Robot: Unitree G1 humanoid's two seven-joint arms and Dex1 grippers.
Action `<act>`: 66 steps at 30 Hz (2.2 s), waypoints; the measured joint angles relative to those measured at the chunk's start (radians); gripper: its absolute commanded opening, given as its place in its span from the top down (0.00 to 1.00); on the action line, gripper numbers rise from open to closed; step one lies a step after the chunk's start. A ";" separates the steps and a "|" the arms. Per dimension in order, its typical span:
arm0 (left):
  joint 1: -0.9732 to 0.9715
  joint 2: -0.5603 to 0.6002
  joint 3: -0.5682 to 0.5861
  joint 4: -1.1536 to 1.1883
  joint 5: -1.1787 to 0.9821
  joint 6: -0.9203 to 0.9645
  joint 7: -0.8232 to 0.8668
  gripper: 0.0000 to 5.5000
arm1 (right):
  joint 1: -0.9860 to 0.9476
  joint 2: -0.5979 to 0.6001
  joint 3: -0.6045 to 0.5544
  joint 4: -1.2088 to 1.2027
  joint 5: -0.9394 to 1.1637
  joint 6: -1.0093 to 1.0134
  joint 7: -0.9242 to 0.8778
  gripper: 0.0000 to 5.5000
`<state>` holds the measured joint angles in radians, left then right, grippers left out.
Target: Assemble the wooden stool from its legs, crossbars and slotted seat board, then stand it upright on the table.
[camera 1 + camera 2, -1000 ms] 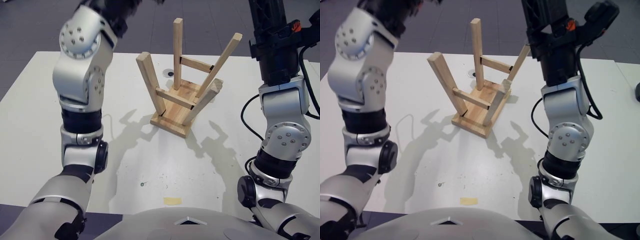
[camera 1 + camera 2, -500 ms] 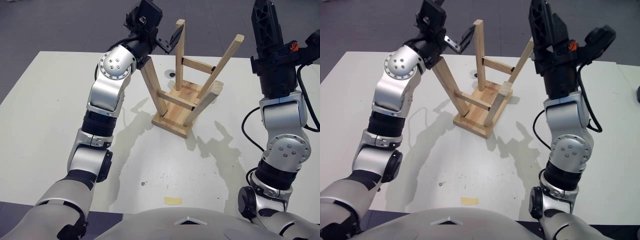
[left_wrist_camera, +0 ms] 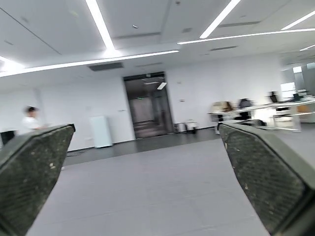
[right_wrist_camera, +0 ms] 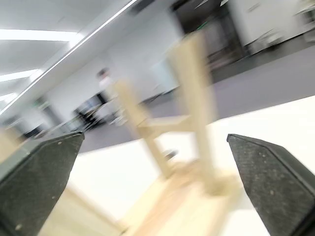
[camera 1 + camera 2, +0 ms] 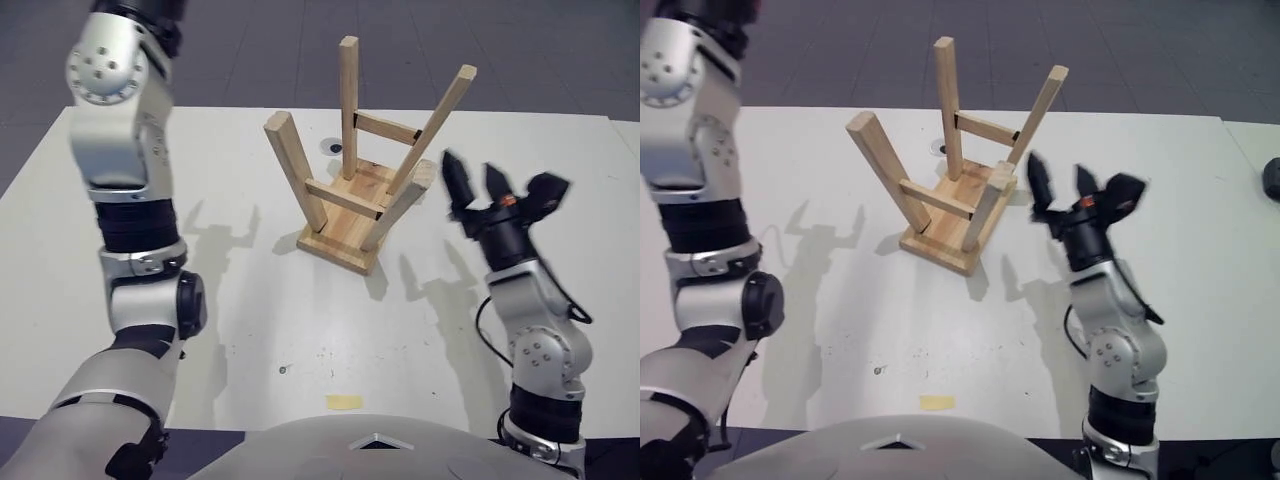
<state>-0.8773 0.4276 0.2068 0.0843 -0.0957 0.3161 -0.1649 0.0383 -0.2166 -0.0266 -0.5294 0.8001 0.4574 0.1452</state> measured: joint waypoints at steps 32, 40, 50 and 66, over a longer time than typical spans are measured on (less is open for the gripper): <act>0.567 0.285 -0.383 -0.215 -0.144 0.120 -0.908 0.02 | -0.231 -0.219 0.070 0.536 -0.215 -0.088 0.708 0.02; 0.605 0.287 -0.365 -0.161 -0.147 0.120 -0.888 0.02 | -0.100 -0.308 0.056 0.452 -0.207 -0.013 0.789 0.02; 0.503 0.218 -0.325 -0.020 -0.319 0.249 -0.979 0.26 | -0.159 -0.263 0.015 0.525 -0.179 0.022 0.787 0.17; 0.473 0.169 -0.270 0.089 -0.425 0.437 -1.014 0.67 | -0.192 -0.254 -0.052 0.544 -0.026 0.237 0.881 0.61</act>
<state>-0.4047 0.5970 -0.0628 0.1731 -0.5206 0.7530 -1.1785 -0.1534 -0.4705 -0.0786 0.0142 0.7742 0.6943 1.0261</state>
